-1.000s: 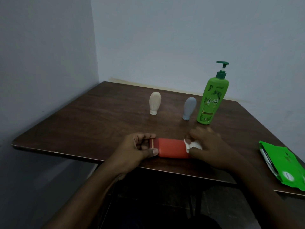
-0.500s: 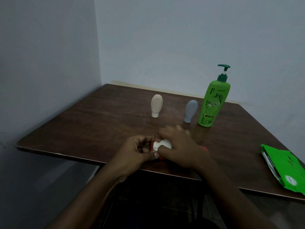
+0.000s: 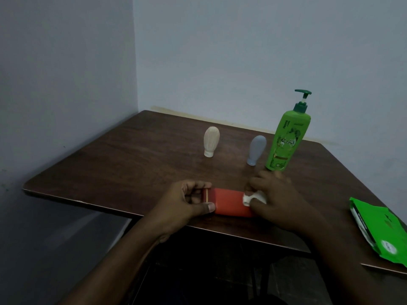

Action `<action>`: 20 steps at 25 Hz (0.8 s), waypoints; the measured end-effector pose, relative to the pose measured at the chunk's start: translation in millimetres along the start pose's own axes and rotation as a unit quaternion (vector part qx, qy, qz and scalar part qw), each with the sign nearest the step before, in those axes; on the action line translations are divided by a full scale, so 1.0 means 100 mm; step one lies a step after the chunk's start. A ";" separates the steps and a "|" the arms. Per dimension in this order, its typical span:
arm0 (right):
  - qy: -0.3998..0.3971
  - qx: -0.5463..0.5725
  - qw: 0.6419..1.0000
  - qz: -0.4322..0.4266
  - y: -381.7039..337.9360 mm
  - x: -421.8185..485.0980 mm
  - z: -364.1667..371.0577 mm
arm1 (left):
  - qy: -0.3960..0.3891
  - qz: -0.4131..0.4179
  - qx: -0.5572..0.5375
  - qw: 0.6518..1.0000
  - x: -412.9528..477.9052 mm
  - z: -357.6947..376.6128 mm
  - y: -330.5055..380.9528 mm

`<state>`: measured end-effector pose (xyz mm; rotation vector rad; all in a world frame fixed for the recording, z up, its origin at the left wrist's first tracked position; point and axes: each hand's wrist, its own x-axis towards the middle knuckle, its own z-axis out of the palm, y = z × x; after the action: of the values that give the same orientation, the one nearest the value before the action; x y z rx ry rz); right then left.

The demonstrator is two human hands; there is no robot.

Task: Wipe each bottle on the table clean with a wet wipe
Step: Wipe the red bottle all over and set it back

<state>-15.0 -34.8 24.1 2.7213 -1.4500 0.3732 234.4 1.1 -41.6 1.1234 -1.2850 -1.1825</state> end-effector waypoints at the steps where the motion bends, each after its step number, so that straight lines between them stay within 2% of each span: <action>1: 0.003 0.011 1.000 -0.023 -0.13 0.07 0.03 | 0.004 0.000 0.003 1.000 0.00 0.00 0.01; 4: 0.003 0.057 0.996 -0.073 -0.43 0.30 0.10 | -0.002 0.003 -0.002 1.000 -0.01 -0.03 0.01; 7: 0.023 0.106 0.991 -0.080 -0.53 0.39 0.13 | -0.027 0.013 -0.012 0.999 -0.01 -0.03 0.01; 13: 0.080 0.088 0.986 -0.120 -0.58 -0.10 0.25 | 0.002 0.024 0.026 0.999 -0.02 0.00 0.01; 20: 0.076 0.092 0.991 -0.057 -0.53 0.44 0.31 | -0.024 0.042 0.019 0.999 -0.04 0.00 0.04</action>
<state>57.9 -45.4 8.0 2.8247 -1.2746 0.7263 235.0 4.9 -38.2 1.0640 -1.3845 -1.1334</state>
